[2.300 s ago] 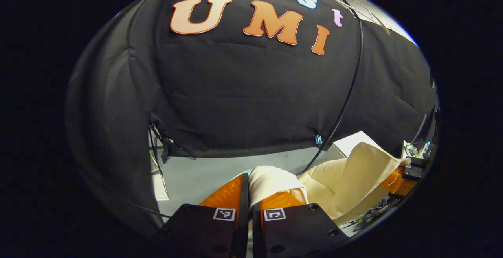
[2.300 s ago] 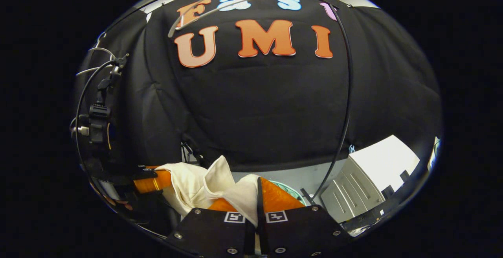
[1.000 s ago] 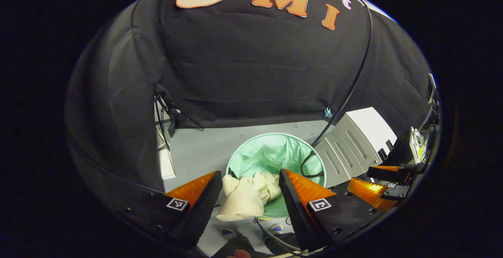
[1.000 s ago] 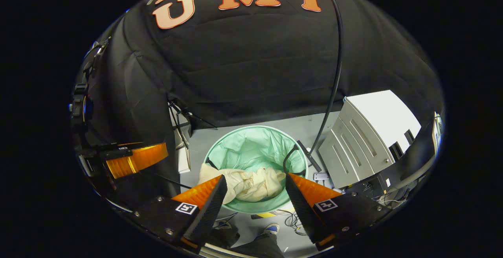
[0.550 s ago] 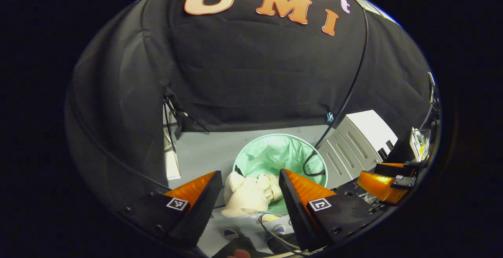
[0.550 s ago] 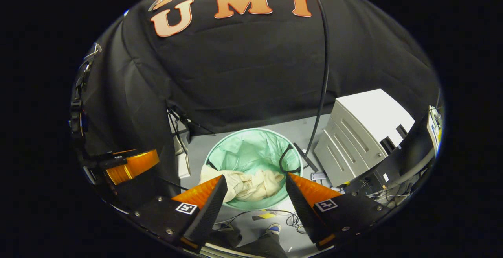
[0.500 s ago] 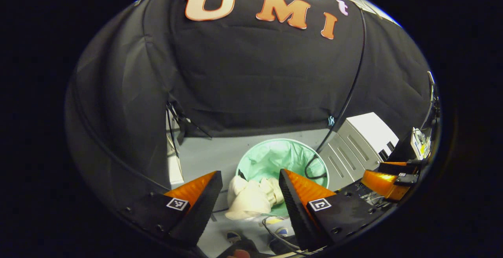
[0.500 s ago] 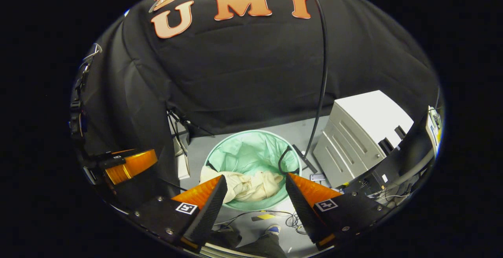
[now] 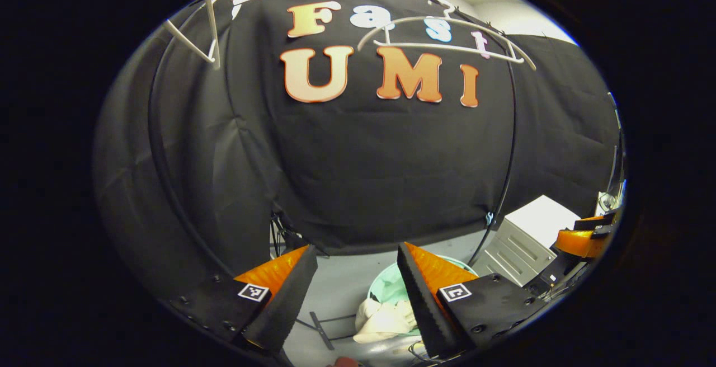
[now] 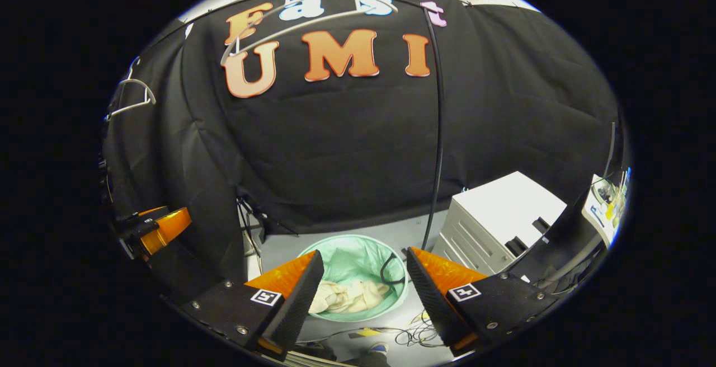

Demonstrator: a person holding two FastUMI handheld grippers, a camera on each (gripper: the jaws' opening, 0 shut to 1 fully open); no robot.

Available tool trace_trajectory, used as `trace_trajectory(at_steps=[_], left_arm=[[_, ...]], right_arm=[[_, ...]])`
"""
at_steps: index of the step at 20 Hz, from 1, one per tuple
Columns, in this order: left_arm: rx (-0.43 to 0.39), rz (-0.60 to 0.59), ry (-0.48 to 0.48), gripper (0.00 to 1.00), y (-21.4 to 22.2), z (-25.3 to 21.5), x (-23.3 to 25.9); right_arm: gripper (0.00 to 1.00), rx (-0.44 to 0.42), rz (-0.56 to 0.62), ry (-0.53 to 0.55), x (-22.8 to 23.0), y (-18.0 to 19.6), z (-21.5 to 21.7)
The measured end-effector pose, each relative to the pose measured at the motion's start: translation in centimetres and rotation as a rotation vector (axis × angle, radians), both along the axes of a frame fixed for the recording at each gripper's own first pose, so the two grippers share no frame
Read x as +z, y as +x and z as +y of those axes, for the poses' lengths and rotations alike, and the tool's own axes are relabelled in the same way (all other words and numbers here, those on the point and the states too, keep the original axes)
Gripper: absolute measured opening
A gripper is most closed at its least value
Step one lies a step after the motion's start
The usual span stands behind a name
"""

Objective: Grasp the clothes on the hanger with both hands and then place them into the laundry hamper below.

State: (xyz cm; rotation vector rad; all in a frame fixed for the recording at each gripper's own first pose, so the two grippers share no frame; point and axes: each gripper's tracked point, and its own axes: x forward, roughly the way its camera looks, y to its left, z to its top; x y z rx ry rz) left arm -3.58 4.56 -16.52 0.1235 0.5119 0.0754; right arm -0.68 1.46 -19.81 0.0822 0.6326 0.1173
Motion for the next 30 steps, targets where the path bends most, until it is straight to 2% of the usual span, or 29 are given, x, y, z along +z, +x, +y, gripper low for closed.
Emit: trace_trajectory(at_steps=[5,10,11,12,13,15,16,17,19,21,22,25,26,27,28,30], left_arm=[[0.014,-0.128,-0.043,0.95,1.7,-0.1,6.3],[0.025,-0.254,-0.078,0.95,3.0,-0.3,12.3],[0.025,-0.28,-0.081,0.93,3.1,-0.4,13.3],[0.026,-0.315,-0.079,0.92,3.2,-0.4,14.6],[0.02,-0.361,-0.077,0.91,3.3,-0.4,16.3],[0.0,-0.445,-0.065,0.99,3.6,-0.9,19.3],[-0.004,-0.47,-0.049,0.89,3.7,-0.8,20.4],[0.001,-0.492,-0.04,0.95,3.6,-0.7,21.2],[0.001,-0.516,-0.053,0.98,3.5,-1.1,22.5],[0.002,-0.564,-0.075,0.95,3.1,-1.3,24.1],[-0.002,-0.583,-0.076,0.92,3.0,-1.4,24.7],[0.001,-0.598,-0.052,0.96,2.5,-1.3,25.4],[0.0,-0.605,-0.061,0.97,2.4,-1.4,25.6],[-0.005,-0.608,-0.074,0.97,2.2,-1.5,25.8],[-0.007,-0.61,-0.081,0.96,1.9,-1.6,25.9],[0.002,-0.626,-0.074,1.0,1.5,-1.2,26.3]], right_arm=[[0.93,-0.026,-0.142,0.015,6.4,2.3,-0.9],[0.92,-0.044,-0.286,-0.021,12.9,3.7,-2.5],[0.96,-0.048,-0.315,-0.022,14.3,3.9,-2.6],[0.92,-0.053,-0.345,-0.021,15.7,4.1,-2.8],[0.92,-0.058,-0.377,-0.016,17.1,4.0,-3.0],[0.92,-0.062,-0.436,-0.005,18.9,3.5,-3.3],[0.92,-0.065,-0.46,-0.002,20.0,3.3,-3.7],[0.92,-0.059,-0.487,0.003,21.0,3.2,-3.9],[0.92,-0.034,-0.565,0.016,23.6,2.8,-4.2],[0.92,-0.029,-0.61,0.02,25.3,2.8,-4.9],[0.92,-0.045,-0.621,0.014,25.8,2.9,-5.7],[0.92,-0.097,-0.668,0.022,27.9,2.4,-7.1],[1.0,-0.105,-0.678,0.019,28.2,2.3,-7.3],[1.0,-0.105,-0.684,0.01,28.2,2.1,-7.3],[0.92,-0.109,-0.689,-0.002,28.3,1.9,-7.4],[0.92,-0.116,-0.702,-0.034,28.3,1.6,-7.4]])
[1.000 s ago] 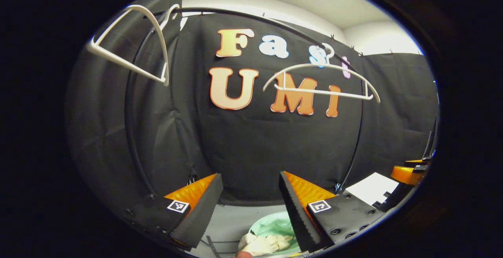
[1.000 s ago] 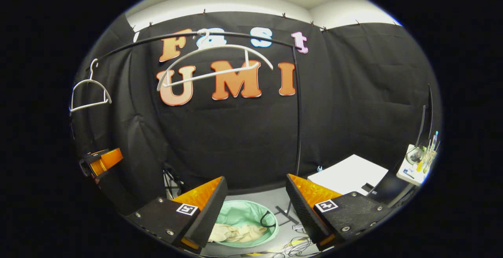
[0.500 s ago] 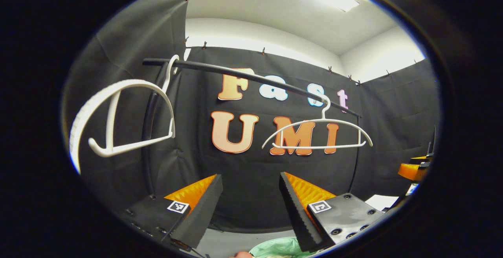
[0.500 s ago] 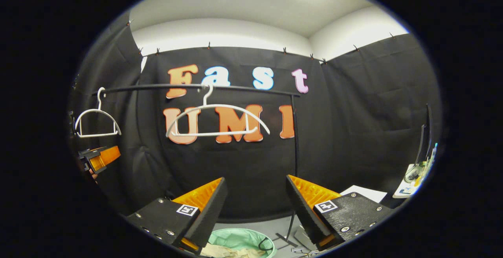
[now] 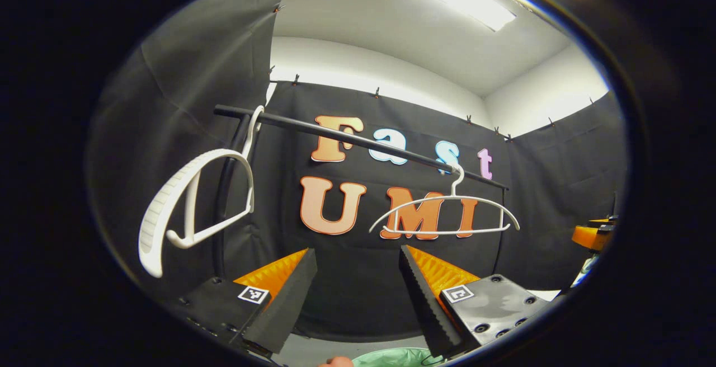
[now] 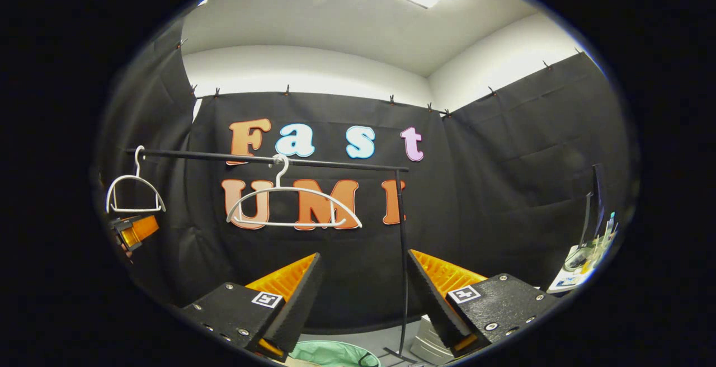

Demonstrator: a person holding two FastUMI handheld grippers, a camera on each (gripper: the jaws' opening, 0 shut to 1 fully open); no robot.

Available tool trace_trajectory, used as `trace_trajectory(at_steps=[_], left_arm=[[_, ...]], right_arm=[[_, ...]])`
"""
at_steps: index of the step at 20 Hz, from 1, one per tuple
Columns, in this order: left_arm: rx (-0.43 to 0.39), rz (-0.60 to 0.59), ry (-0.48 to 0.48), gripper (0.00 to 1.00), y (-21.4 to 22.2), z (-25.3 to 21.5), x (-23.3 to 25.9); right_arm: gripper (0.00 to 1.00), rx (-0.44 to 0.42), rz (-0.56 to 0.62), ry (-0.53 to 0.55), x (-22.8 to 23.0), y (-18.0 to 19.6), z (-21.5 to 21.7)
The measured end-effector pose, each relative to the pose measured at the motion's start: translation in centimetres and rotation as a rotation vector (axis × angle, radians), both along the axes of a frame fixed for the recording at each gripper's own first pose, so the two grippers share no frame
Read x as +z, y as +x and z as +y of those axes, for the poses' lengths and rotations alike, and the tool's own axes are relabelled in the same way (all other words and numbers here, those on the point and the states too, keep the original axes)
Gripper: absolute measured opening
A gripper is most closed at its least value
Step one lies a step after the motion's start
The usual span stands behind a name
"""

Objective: Grasp the clothes on the hanger with both hands and then place them into the laundry hamper below.

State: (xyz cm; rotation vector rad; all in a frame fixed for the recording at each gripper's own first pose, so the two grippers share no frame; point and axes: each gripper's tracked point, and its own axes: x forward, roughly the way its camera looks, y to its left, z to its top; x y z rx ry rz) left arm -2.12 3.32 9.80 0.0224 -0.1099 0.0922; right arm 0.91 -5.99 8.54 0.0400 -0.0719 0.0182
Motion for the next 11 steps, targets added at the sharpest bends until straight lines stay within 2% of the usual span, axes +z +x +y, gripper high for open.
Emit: trace_trajectory(at_steps=[1,2,3,5,6,7,9,11], left_arm=[[0.005,-0.009,0.004,1.0,0.0,0.2,0.3],[0.005,-0.013,0.008,0.96,0.1,0.3,0.4],[0.009,-0.013,0.013,0.96,0.2,0.4,0.5],[0.015,-0.015,0.019,0.96,0.2,0.6,0.6],[0.013,-0.016,0.016,1.0,0.2,0.5,0.4],[0.011,-0.015,0.009,0.97,0.2,0.4,0.3],[0.007,-0.01,-0.004,0.97,0.2,0.1,0.0],[-0.003,-0.006,-0.012,1.0,0.4,-0.2,-0.2]], right_arm=[[1.0,-0.007,-0.006,-0.012,0.1,-0.2,0.0],[1.0,-0.013,-0.01,-0.013,0.2,-0.3,0.0],[0.92,-0.014,-0.02,-0.007,0.5,-0.4,0.2],[0.92,-0.017,-0.044,0.012,1.2,-0.7,0.2],[0.92,-0.028,-0.051,0.019,1.4,-0.8,-0.1],[0.92,-0.036,-0.05,0.023,1.4,-0.8,-0.3],[0.92,-0.043,-0.047,0.028,1.2,-1.1,-0.7],[0.92,-0.054,-0.041,0.026,0.8,-1.4,-1.1]])
